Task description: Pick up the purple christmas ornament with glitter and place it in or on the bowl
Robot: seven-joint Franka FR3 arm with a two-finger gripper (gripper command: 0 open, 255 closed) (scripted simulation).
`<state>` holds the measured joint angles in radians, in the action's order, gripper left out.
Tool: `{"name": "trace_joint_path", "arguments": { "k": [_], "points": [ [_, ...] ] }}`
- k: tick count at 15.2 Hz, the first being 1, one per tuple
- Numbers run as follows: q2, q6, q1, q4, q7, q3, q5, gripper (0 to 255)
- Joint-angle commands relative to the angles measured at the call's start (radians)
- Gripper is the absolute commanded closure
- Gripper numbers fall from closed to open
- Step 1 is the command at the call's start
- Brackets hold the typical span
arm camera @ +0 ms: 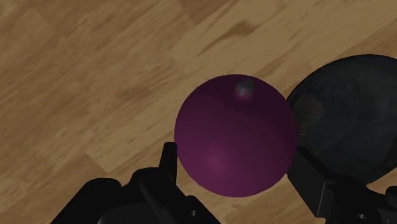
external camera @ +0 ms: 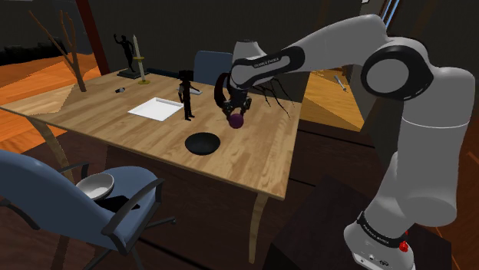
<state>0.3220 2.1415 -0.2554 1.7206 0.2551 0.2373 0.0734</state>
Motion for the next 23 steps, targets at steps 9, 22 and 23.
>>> {"name": "trace_joint_path", "arguments": {
  "k": [9,22,23],
  "points": [
    [0.289,-0.177,-0.07,-0.464,0.152,-0.051,0.012,255],
    [0.411,-0.113,-0.084,-0.522,0.183,-0.064,0.02,255],
    [0.415,-0.102,-0.084,-0.514,0.182,-0.064,0.02,255]
  ]
}}
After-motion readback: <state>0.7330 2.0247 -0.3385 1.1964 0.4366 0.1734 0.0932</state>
